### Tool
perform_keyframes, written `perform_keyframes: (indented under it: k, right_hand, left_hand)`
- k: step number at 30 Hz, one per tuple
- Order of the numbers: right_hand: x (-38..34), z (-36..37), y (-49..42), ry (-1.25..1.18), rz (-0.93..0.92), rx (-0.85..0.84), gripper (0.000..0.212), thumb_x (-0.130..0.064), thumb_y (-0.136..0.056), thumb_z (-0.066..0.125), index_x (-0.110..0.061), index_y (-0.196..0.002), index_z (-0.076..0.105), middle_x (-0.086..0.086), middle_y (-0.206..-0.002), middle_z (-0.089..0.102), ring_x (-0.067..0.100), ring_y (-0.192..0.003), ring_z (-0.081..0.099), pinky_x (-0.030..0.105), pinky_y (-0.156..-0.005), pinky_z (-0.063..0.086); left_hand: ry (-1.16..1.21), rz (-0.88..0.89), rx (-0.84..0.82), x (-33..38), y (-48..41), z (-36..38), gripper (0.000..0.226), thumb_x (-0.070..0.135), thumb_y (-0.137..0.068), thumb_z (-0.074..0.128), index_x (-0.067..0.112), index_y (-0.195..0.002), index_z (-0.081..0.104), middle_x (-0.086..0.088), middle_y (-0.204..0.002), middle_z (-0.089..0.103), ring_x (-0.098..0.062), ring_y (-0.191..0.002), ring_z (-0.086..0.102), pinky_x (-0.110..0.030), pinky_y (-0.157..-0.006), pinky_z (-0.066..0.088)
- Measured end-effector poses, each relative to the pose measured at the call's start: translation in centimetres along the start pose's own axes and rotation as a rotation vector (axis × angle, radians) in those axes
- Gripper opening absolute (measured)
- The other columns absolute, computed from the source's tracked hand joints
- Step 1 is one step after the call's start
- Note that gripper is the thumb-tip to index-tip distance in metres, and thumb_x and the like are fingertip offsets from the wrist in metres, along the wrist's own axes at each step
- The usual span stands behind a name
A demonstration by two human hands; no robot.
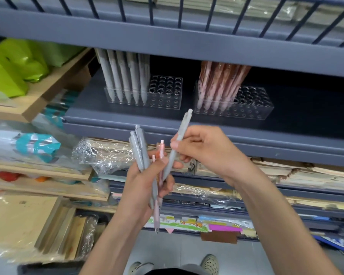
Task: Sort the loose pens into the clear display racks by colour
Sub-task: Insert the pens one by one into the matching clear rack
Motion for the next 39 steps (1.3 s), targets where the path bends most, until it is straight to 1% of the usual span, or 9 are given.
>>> perform_keyframes:
  k: [6,11,14,17,21,24,29,34,39]
  right_hand:
    - [-4.2,-1.3,-2.4,0.072,-0.178,0.154,0.009,-0.023,-0.1,0.051,-0.016,-0.096,0.053,0.01,-0.076,0.072,0.021,-0.068,0.071,0.035,-0.066,0.059]
    - [-6.4,-2.5,-5.2,0.015,-0.314,0.483,0.015,-0.012,-0.1,0.042,-0.026,-0.098,0.045,-0.008,-0.075,0.069,0.019,-0.079,0.073,0.046,-0.079,0.059]
    - [-8.0,-1.7,-6.1,0.143,-0.402,0.622,0.021,-0.007,-0.099,0.045,-0.025,-0.09,0.041,-0.009,-0.083,0.064,0.017,-0.083,0.068,0.042,-0.083,0.055]
    - [-8.3,-2.3,-7.6,0.224,-0.346,0.795,0.029,-0.002,-0.095,0.045,-0.022,-0.076,0.055,0.002,-0.08,0.067,0.019,-0.079,0.062,0.032,-0.077,0.049]
    - [-8.5,-1.7,-10.2,0.474,-0.211,0.738,0.018,-0.015,-0.097,0.049,-0.007,-0.102,0.064,0.015,-0.104,0.068,0.032,-0.099,0.063,0.039,-0.087,0.048]
    - [-8.9,-1.5,-11.3,0.584,-0.189,0.704,0.013,-0.011,-0.095,0.045,-0.012,-0.095,0.057,0.019,-0.106,0.067,0.036,-0.097,0.063,0.033,-0.077,0.044]
    - [-9.7,-1.3,-13.4,0.758,-0.169,0.611,0.028,-0.016,-0.097,0.045,-0.003,-0.121,0.053,0.021,-0.115,0.063,0.035,-0.105,0.06,0.03,-0.077,0.039]
    - [-9.6,-1.2,-14.4,0.752,-0.174,0.555,0.034,-0.018,-0.098,0.046,-0.005,-0.129,0.049,0.021,-0.116,0.06,0.031,-0.097,0.059,0.025,-0.072,0.032]
    - [-9.2,-1.6,-14.2,0.738,-0.158,0.535,0.036,-0.025,-0.096,0.05,-0.009,-0.128,0.054,0.016,-0.123,0.062,0.033,-0.113,0.058,0.031,-0.089,0.044]
  left_hand:
    - [0.001,-0.002,0.068,0.8,-0.1,-1.9,0.012,0.002,-0.095,0.044,0.003,-0.105,0.052,-0.025,-0.097,0.074,-0.014,-0.037,0.045,-0.018,-0.033,0.03]
    - [-0.07,-0.018,0.044,2.1,0.6,-4.0,0.036,0.006,-0.093,0.047,0.01,-0.077,0.078,-0.03,-0.07,0.059,-0.015,-0.038,0.039,-0.021,-0.037,0.03]
    - [-0.065,-0.022,0.049,3.0,0.8,-5.7,0.021,0.004,-0.093,0.048,-0.008,-0.094,0.065,-0.019,-0.074,0.071,-0.015,-0.039,0.043,-0.019,-0.036,0.033]
    - [-0.049,-0.025,0.063,3.7,1.0,-7.7,0.019,0.001,-0.097,0.047,-0.008,-0.112,0.054,-0.013,-0.076,0.073,-0.015,-0.04,0.048,-0.019,-0.035,0.035]
    - [-0.019,-0.015,0.046,4.8,1.4,-8.8,0.019,0.002,-0.097,0.049,0.002,-0.116,0.051,-0.018,-0.095,0.076,-0.02,-0.054,0.062,-0.024,-0.044,0.048]
    - [-0.004,-0.013,0.038,5.1,1.2,-9.3,0.017,0.003,-0.097,0.05,0.006,-0.113,0.053,-0.017,-0.106,0.076,-0.023,-0.065,0.069,-0.028,-0.059,0.056]
    - [0.01,-0.03,0.009,4.8,1.0,-9.2,0.016,0.002,-0.098,0.05,0.0,-0.113,0.053,-0.016,-0.108,0.076,-0.025,-0.07,0.072,-0.028,-0.062,0.058]
    - [0.03,-0.051,-0.05,4.4,0.7,-8.8,0.02,0.003,-0.098,0.052,-0.003,-0.117,0.051,-0.02,-0.109,0.074,-0.028,-0.078,0.074,-0.028,-0.064,0.058]
    - [0.081,-0.031,-0.045,4.4,0.6,-8.4,0.014,0.004,-0.093,0.056,0.0,-0.107,0.057,-0.021,-0.108,0.074,-0.031,-0.082,0.075,-0.028,-0.065,0.059]
Point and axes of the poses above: each hand's wrist, its own y-axis away from the middle knuckle, its own z-axis out of the palm, x = y × z, the point moved 9 cm from there along -y, towards the middle knuckle
